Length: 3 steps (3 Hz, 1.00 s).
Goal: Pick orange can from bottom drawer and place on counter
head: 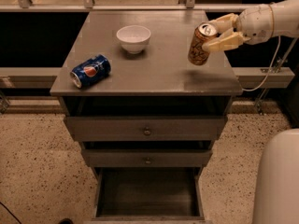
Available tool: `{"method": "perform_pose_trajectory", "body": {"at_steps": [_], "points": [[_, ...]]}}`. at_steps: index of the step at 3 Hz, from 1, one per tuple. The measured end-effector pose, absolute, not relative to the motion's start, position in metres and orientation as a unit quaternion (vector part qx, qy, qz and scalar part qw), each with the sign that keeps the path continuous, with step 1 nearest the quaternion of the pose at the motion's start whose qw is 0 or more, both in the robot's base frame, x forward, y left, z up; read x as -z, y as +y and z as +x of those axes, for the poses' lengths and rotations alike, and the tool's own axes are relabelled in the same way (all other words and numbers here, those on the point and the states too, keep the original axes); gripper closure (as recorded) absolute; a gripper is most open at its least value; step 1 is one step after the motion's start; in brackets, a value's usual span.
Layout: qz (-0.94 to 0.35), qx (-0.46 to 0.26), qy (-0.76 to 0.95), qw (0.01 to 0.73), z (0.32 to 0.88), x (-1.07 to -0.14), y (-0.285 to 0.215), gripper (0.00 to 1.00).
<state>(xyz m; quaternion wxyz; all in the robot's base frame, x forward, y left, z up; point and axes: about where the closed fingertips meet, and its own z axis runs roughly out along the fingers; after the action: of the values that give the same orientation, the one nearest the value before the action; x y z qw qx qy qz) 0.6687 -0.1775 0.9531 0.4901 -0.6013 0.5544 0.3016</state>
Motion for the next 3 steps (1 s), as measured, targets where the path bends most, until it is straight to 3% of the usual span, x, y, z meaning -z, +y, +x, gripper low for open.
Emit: {"method": "perform_pose_trajectory", "body": {"at_steps": [2, 3], "points": [[-0.537, -0.335, 0.648, 0.424, 0.695, -0.9, -0.18, 0.98], [-0.509, -0.378, 0.645, 0.428, 0.696, -0.889, -0.178, 0.74]]}}
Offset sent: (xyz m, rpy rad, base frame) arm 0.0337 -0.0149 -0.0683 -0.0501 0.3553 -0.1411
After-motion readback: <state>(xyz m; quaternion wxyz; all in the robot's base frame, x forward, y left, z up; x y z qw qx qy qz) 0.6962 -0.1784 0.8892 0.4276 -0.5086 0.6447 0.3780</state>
